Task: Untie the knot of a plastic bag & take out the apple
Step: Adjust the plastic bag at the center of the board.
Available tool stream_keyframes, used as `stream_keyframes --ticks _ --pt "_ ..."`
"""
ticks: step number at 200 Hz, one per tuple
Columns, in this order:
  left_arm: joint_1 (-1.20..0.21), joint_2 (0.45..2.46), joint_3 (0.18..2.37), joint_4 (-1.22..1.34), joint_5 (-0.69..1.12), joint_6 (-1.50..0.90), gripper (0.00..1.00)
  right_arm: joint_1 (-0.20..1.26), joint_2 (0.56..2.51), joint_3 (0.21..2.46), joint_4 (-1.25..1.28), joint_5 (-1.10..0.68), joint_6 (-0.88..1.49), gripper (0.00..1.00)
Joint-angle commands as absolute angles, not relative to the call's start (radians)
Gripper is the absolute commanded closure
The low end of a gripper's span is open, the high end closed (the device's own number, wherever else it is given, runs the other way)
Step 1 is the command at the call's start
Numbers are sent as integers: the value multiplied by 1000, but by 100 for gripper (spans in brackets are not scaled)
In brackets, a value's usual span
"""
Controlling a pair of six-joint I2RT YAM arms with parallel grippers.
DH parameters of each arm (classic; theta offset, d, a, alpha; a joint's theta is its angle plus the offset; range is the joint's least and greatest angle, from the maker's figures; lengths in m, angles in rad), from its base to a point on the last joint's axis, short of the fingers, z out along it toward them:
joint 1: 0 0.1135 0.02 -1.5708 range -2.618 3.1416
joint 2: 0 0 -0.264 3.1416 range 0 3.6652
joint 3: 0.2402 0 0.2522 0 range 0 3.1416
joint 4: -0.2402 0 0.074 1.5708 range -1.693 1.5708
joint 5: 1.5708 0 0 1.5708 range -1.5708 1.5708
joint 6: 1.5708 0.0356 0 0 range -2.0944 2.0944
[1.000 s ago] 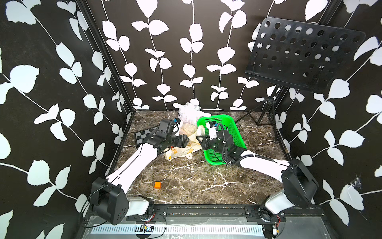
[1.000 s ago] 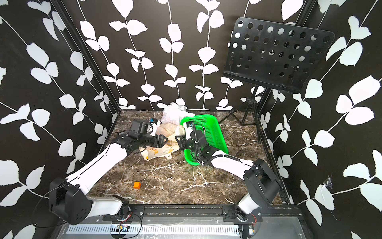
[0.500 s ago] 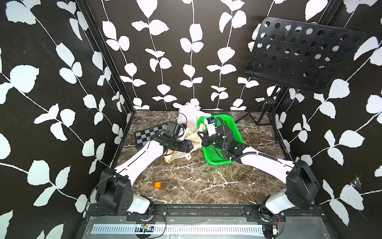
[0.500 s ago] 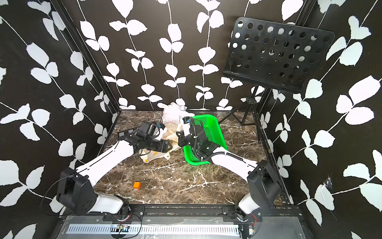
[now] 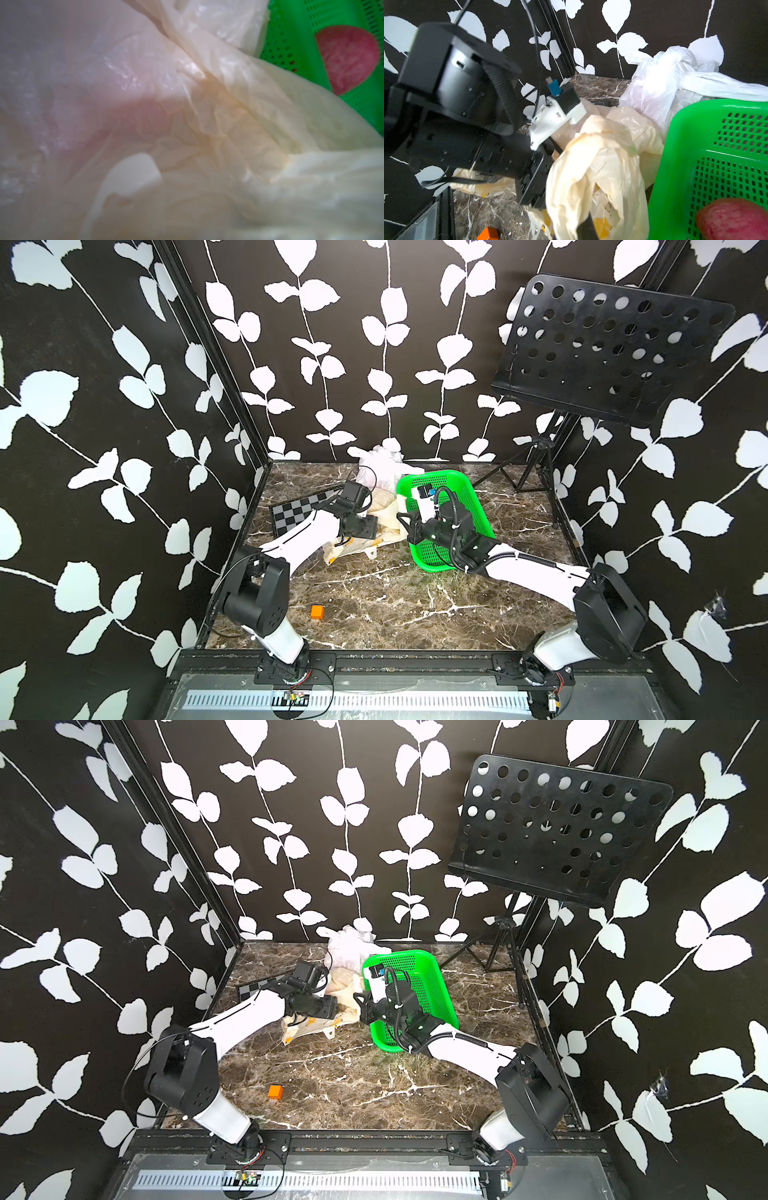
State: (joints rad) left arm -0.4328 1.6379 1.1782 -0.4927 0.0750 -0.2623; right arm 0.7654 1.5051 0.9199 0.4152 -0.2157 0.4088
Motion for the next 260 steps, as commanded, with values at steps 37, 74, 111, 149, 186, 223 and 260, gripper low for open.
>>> stream_keyframes --ticks 37,74,111,149,186,223,260 --pt "-397 1688 1251 -341 80 -283 27 766 1473 878 512 -257 414 100" --pt "-398 1652 1214 -246 -78 -219 26 767 1473 899 506 -226 487 100" --pt "-404 1558 1184 -180 -263 -123 25 766 1505 946 456 -150 666 100" --pt "-443 1469 1162 -248 -40 -153 25 763 1531 1008 441 -106 712 100" --pt "-473 1354 1101 -315 115 -249 28 742 1550 1046 426 -104 723 100" --pt "-516 1304 1120 -405 130 -252 32 719 1566 1063 427 -135 742 100" --pt "-548 1329 1174 -466 175 -283 34 707 1569 1063 418 -138 733 100"
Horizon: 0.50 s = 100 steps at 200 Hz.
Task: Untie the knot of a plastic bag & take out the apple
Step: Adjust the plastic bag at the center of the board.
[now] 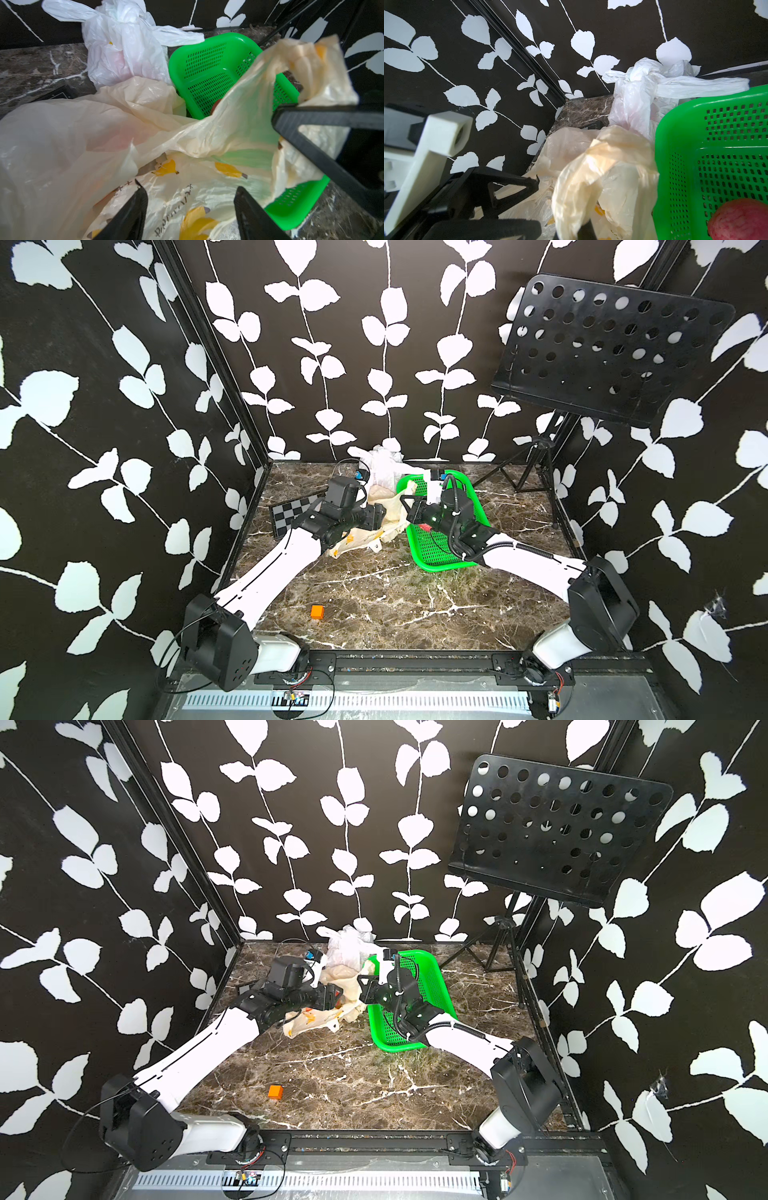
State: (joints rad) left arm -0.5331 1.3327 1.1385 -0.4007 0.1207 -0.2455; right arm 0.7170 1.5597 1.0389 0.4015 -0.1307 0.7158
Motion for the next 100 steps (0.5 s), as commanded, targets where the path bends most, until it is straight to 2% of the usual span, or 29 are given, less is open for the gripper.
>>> stream_keyframes --ticks 1,50,76,100 --pt "-548 1329 1174 -466 176 -285 34 707 1569 1063 418 -140 734 100" --pt "-549 1420 1180 -486 160 -356 37 695 1563 1042 456 -156 736 100" --pt "-541 1472 1183 -457 70 -337 37 693 1560 1030 488 -175 740 100" --pt "-502 1541 1198 -413 57 -337 40 693 1554 1007 516 -183 742 100"
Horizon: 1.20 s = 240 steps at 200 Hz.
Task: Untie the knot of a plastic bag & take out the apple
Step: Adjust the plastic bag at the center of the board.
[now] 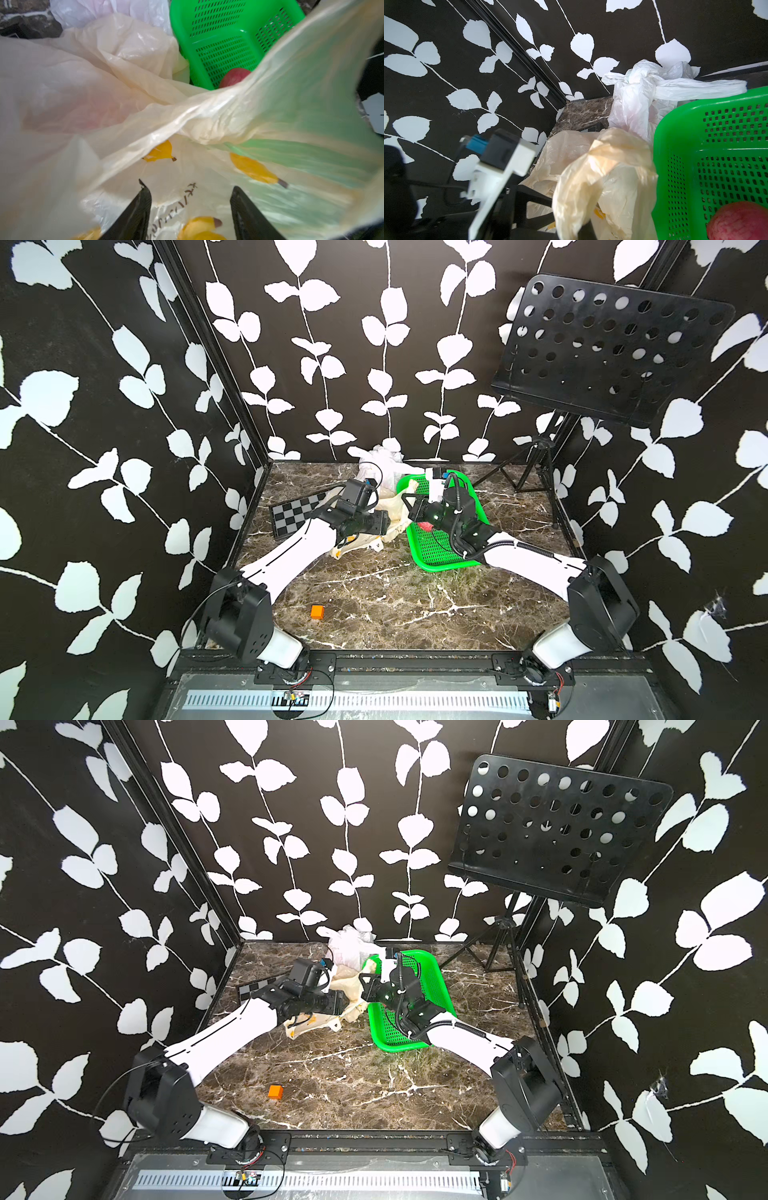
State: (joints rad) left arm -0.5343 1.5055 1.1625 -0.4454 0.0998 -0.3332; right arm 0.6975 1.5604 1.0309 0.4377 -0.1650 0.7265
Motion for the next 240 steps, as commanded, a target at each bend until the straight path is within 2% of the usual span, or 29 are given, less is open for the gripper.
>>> stream_keyframes --ticks 1,30,59,87,121,165,181,210,240 --pt "-501 1544 1198 -412 56 -337 40 693 1554 1007 516 -183 742 100" --pt "-491 1598 1202 -333 26 -300 42 693 1552 999 519 -184 742 100" --pt "-490 1583 1146 -206 -83 -199 43 693 1559 998 527 -195 755 100" --pt "-481 1597 1133 -147 -229 -88 40 693 1561 1002 531 -199 765 100" --pt "-474 1611 1147 -41 -282 40 38 693 1572 1021 511 -188 766 100" --pt "-411 1659 1185 5 -282 164 35 691 1580 1039 502 -184 776 100" --pt "-405 1651 1187 5 -232 171 34 689 1586 1047 494 -186 773 100" --pt "-409 1539 1121 -7 -9 183 34 678 1592 1067 484 -188 779 100" --pt "-422 1387 975 -18 39 170 35 664 1636 1099 489 -209 793 100"
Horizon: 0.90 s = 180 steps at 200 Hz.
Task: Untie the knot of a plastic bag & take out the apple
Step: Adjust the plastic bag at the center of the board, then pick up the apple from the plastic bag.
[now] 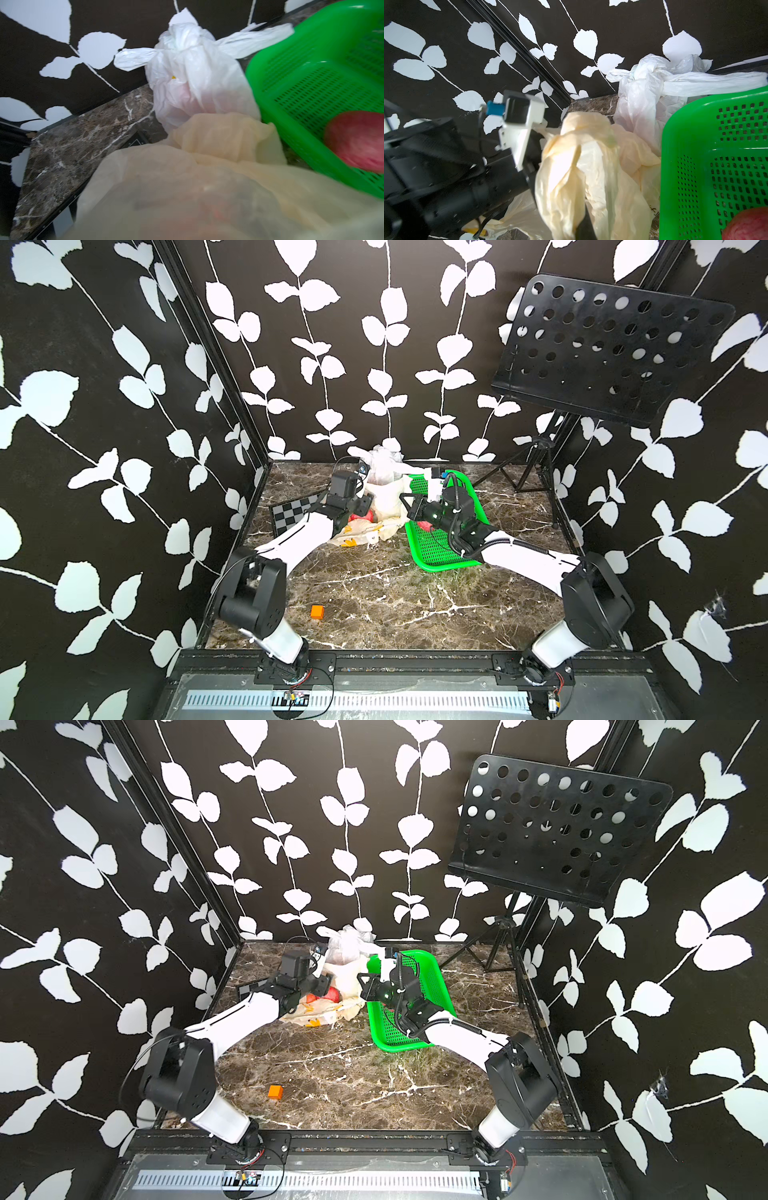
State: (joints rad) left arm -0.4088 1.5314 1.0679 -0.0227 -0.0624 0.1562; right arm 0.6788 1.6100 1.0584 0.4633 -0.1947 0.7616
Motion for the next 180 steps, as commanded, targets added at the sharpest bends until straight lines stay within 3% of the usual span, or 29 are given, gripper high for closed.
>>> stream_keyframes --ticks 1,65,144,180 --pt "-423 1384 969 -18 38 170 35 663 1638 1100 489 -211 793 100" --pt "-504 1282 832 -56 35 318 40 637 1672 1170 469 -279 809 100" --pt "-489 1540 1013 -181 -168 363 50 637 1635 1111 482 -305 765 100" --pt "-481 1671 1104 -205 -244 446 49 637 1628 1072 501 -315 771 100"
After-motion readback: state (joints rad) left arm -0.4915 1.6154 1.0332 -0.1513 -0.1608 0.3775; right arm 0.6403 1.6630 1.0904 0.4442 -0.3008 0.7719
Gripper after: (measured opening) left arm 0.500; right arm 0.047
